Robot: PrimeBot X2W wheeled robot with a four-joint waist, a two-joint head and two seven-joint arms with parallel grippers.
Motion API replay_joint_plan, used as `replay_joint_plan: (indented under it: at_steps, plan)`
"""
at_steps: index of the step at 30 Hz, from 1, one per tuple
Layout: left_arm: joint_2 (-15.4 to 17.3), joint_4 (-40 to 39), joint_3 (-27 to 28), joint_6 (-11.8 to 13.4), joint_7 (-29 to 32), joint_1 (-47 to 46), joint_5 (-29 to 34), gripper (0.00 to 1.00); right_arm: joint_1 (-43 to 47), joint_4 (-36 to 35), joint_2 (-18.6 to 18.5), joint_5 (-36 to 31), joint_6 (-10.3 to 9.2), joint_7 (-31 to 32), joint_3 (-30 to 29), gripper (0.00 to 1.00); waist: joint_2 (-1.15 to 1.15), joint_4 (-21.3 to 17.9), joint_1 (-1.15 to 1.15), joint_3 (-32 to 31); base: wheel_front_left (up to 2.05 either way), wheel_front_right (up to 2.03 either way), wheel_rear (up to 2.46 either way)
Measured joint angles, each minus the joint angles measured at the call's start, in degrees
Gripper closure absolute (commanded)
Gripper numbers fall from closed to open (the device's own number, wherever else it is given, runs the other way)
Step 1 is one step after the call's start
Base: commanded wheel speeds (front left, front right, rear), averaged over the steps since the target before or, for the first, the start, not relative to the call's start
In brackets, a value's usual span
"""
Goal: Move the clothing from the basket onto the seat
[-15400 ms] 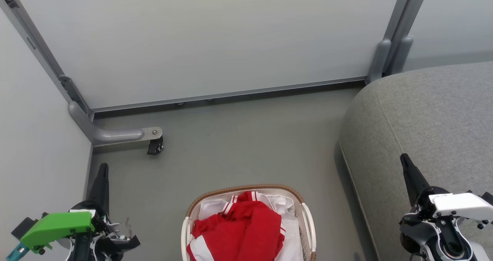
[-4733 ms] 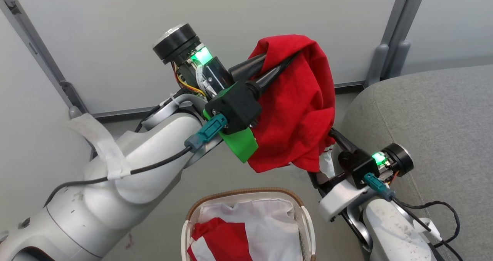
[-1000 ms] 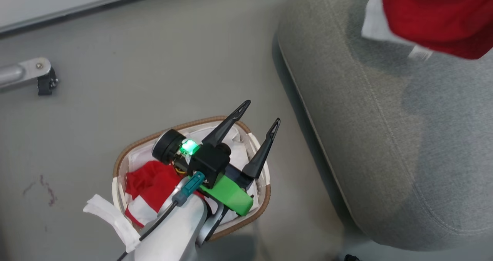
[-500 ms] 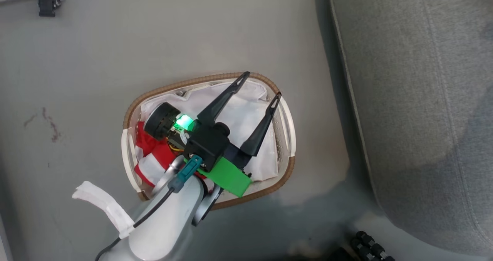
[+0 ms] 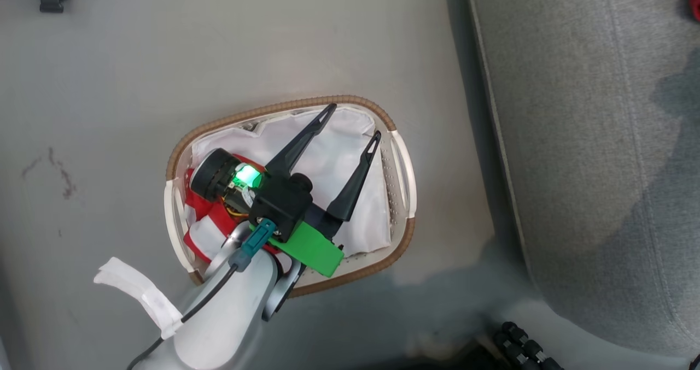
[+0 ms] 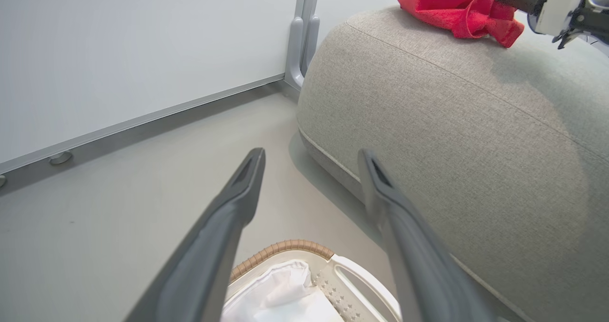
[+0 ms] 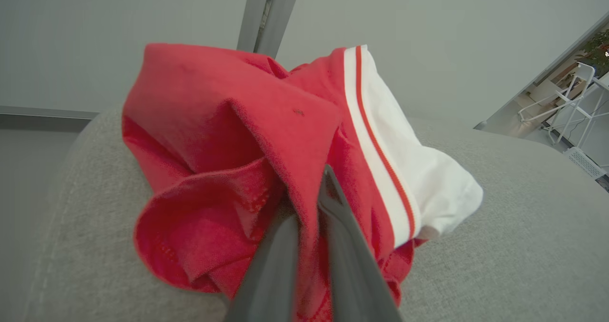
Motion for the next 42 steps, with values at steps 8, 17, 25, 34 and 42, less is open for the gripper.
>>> replay_joint_plan:
  at_steps: [8,17,25,34,42]
  plan:
    - [-0.5,0.4,0.6,0.0,0.0,1.7,-1.0,0.00,7.4,-3.7,1.1,1.0,0.00,0.0,1.9,0.00,0.00,-0.7,0.00,-4.3,0.00,0.00,0.00]
    - [-2.3,0.5,6.6,0.0,0.0,6.7,-3.0,0.00,11.3,-5.5,0.6,1.4,0.00,0.0,7.4,0.00,0.00,-0.1,-0.01,-12.2,0.00,0.00,0.00]
    - [-4.0,0.2,15.6,0.0,0.0,12.5,-4.2,0.00,12.1,-7.2,1.5,2.9,0.00,0.0,12.3,0.00,0.00,1.5,-0.01,-20.8,0.00,0.00,0.00]
    - [-4.7,1.2,26.8,0.0,0.0,20.3,-4.4,0.00,17.9,-8.3,9.5,4.6,0.00,0.0,15.0,0.00,0.00,4.7,-0.01,-29.3,0.00,0.00,0.00]
    - [-4.8,1.7,32.1,0.1,0.0,26.1,-5.8,0.00,25.8,-11.4,13.7,8.0,0.00,0.0,17.9,0.00,0.00,8.2,-0.01,-33.8,0.00,0.00,0.00]
